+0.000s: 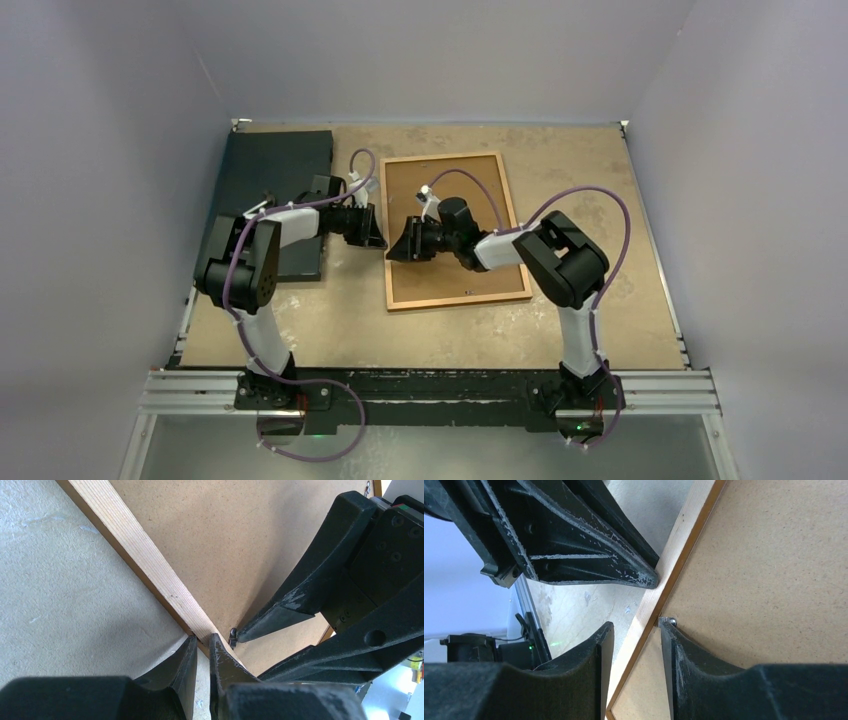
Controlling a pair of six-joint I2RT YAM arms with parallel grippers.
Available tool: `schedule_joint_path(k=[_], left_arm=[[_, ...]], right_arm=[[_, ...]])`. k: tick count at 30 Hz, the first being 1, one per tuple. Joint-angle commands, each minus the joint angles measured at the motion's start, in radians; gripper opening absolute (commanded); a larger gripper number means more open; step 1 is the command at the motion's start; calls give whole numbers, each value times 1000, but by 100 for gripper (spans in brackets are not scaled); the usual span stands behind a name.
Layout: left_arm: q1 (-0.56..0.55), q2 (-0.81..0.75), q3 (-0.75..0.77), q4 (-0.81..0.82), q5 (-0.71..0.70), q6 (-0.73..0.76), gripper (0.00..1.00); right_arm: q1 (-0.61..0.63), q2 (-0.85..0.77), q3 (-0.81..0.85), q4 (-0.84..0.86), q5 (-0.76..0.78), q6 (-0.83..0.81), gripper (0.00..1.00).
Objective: Put the photo into the frame
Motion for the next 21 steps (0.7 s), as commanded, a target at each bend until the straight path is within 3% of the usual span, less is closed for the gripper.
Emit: schedule_joint_path(k=[1, 16, 21], left_arm=[[-10, 27, -19, 26, -45, 30, 0], [-10, 15, -7, 2, -45, 44, 0], [8, -21, 43, -88, -33, 110, 0]], right_arm=[[12, 28, -19, 14, 83, 31, 43], [27, -3, -28, 62, 109, 69, 42], [4, -105, -29, 38, 45, 57, 51]])
